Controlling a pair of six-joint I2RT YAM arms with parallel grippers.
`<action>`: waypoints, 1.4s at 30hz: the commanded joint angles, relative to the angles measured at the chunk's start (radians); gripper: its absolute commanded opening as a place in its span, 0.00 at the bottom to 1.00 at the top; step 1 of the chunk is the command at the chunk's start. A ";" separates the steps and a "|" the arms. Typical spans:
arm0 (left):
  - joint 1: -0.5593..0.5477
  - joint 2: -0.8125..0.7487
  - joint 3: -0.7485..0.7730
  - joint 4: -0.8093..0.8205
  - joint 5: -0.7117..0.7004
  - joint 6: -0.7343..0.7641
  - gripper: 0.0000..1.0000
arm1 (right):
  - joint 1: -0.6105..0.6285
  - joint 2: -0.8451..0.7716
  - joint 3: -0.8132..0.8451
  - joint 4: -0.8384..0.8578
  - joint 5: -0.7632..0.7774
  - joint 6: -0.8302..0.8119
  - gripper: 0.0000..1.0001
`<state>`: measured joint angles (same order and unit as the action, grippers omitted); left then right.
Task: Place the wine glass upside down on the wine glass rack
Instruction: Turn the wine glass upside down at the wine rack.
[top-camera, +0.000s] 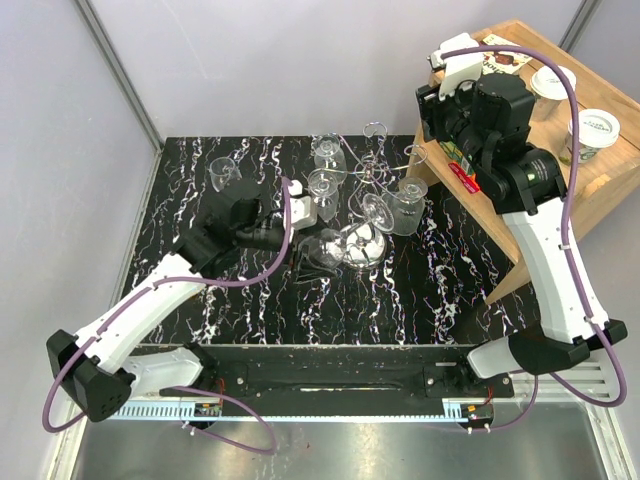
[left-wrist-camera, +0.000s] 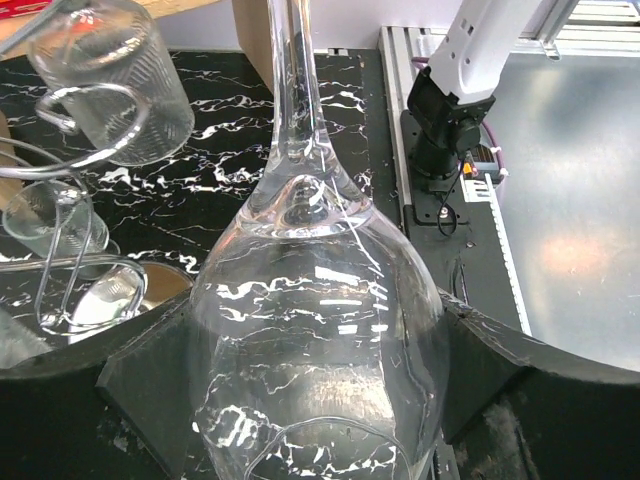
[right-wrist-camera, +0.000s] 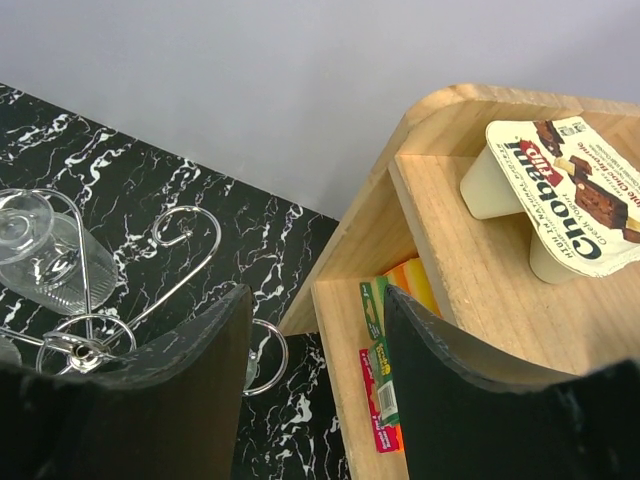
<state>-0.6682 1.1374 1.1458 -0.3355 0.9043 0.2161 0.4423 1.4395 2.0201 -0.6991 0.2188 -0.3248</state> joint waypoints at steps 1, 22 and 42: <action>-0.008 -0.047 -0.081 0.271 0.071 -0.023 0.00 | -0.016 0.006 -0.009 0.047 -0.009 -0.002 0.61; -0.080 0.055 -0.365 0.888 -0.085 -0.279 0.00 | -0.025 -0.022 -0.083 0.006 -0.170 -0.008 0.61; -0.067 -0.033 -0.379 0.691 -0.117 -0.144 0.00 | -0.025 0.148 0.084 -0.304 -0.619 -0.207 0.87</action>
<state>-0.7399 1.1496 0.7650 0.2886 0.7929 0.0334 0.4225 1.5356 2.0274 -0.9508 -0.3161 -0.4831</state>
